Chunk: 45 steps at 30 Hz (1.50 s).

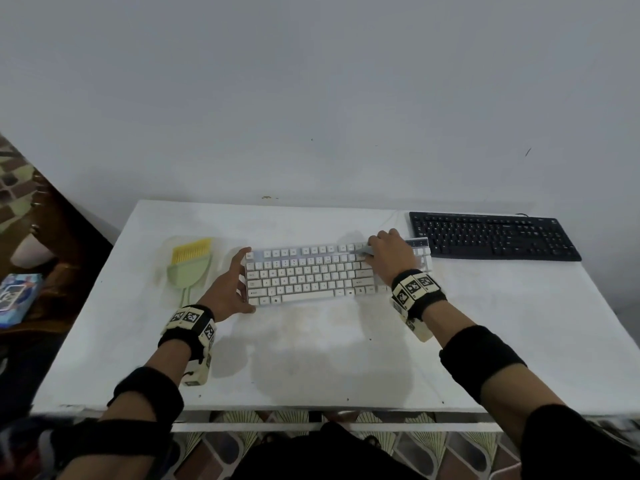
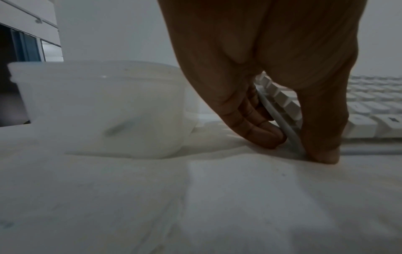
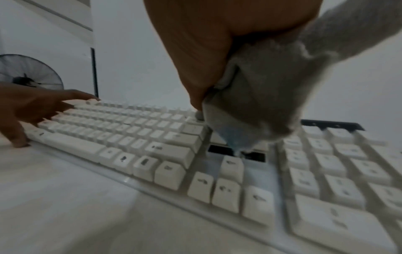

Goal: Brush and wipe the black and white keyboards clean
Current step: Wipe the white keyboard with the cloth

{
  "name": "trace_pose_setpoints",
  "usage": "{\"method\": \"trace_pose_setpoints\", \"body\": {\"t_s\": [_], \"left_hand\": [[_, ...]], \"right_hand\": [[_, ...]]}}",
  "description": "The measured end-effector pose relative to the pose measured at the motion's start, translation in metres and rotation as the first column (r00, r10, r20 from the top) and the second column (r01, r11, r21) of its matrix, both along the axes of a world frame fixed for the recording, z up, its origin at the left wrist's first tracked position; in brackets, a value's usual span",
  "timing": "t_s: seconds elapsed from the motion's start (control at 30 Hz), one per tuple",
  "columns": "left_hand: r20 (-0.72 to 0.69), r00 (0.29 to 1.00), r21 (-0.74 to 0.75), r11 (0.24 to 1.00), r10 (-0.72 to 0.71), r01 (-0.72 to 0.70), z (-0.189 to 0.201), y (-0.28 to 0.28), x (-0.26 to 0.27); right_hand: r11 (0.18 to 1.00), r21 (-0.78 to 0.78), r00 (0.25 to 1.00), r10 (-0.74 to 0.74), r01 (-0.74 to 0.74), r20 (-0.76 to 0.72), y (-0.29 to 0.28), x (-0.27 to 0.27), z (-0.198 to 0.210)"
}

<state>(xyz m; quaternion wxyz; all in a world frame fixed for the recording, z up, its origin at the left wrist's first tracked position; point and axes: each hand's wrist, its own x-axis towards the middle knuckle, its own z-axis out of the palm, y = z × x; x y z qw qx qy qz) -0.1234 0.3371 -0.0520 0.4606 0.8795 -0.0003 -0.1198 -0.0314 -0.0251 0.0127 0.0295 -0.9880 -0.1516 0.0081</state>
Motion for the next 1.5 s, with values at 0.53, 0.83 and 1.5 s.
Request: {"method": "trace_pose_setpoints", "body": {"t_s": [0.53,0.83,1.5], "left_hand": [[0.008,1.0,0.005,1.0,-0.01,0.01,-0.003,0.002,0.001],[0.002,1.0,0.008,1.0,-0.017,0.017,-0.002,0.002,0.003],[-0.017,1.0,0.012,1.0,-0.022,0.022,-0.003,0.004,0.003]], "right_hand": [[0.989,-0.025,0.984,0.146,-0.144,0.102,0.006,-0.016,-0.03],[0.986,-0.041,0.985,-0.16,0.162,0.059,-0.054,0.013,-0.014],[0.998,-0.033,0.997,-0.047,0.049,0.065,-0.047,0.021,-0.004]]}}
